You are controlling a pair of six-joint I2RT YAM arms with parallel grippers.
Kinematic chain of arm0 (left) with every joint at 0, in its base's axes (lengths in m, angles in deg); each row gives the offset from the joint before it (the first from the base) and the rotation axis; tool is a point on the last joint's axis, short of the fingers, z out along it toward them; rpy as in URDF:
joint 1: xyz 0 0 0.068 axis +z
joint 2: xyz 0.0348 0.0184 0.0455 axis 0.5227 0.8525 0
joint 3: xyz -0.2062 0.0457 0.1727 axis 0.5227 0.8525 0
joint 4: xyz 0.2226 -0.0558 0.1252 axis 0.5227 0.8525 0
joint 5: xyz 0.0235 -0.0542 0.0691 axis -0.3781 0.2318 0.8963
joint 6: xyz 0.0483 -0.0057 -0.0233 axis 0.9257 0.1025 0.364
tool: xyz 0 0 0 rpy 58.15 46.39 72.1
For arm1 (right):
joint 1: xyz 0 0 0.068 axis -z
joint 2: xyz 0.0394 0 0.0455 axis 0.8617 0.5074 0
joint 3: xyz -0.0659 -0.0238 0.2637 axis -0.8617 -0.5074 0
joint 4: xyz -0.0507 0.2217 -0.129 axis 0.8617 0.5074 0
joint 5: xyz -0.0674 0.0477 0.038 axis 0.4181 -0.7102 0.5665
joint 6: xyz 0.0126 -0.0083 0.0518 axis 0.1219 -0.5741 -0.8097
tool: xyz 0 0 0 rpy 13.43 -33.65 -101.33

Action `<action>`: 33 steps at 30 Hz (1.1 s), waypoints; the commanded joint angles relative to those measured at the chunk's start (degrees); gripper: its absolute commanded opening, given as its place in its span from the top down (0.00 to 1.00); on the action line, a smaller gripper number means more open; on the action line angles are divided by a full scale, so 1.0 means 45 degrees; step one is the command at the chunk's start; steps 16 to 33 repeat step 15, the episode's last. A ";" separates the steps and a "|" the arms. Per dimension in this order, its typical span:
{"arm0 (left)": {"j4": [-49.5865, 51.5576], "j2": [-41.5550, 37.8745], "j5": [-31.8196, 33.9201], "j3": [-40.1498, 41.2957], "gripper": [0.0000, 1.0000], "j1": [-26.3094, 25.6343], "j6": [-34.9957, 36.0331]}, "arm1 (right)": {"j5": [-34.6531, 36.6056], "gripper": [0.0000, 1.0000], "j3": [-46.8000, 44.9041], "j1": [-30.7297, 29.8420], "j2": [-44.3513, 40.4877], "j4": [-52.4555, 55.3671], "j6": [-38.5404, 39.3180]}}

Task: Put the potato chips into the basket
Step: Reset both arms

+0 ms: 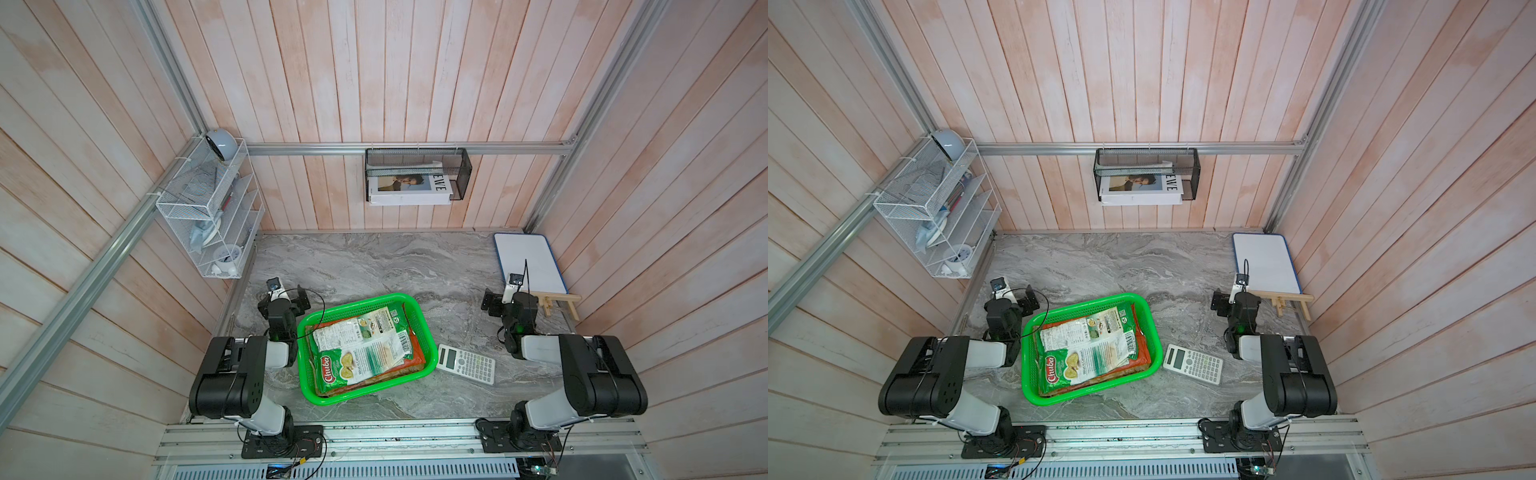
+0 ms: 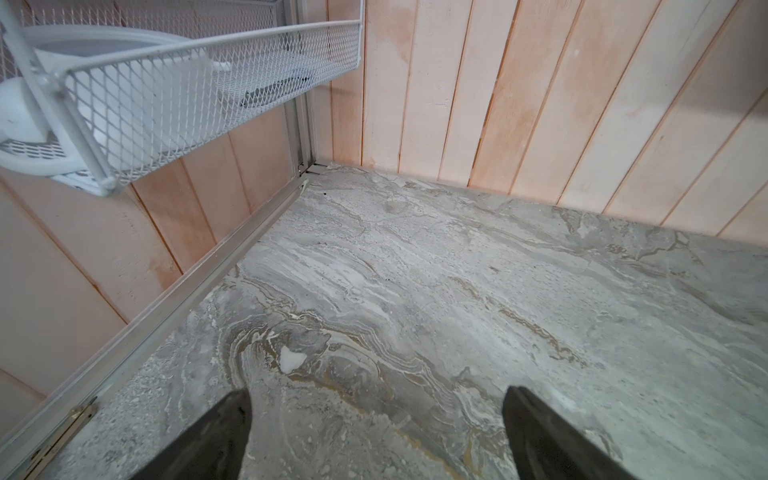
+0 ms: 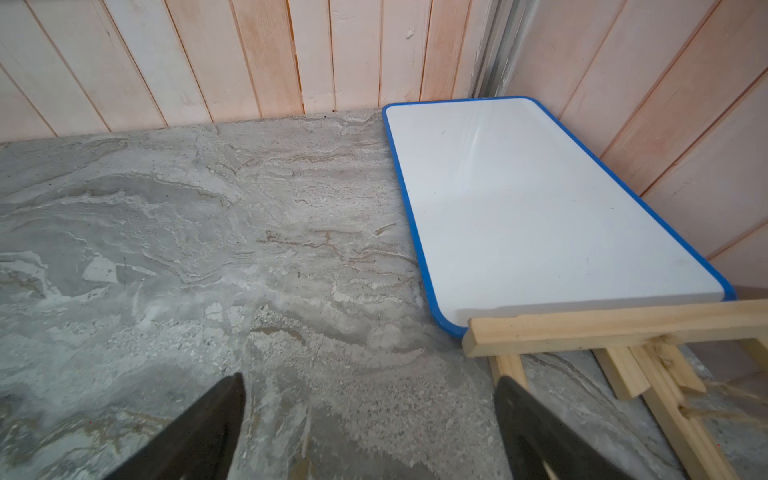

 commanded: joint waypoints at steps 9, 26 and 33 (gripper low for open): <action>0.0047 0.0082 -0.0097 -0.0102 0.00 -0.0031 0.0127 | -0.0398 0.02 -0.0161 0.0017 0.0482 -0.0933 0.0018; -0.0011 0.0060 -0.0053 -0.0066 0.00 -0.0060 0.0163 | -0.0397 0.02 -0.0278 0.0003 0.0494 -0.1217 0.0033; -0.0011 0.0060 -0.0053 -0.0066 0.00 -0.0060 0.0163 | -0.0397 0.02 -0.0278 0.0003 0.0494 -0.1217 0.0033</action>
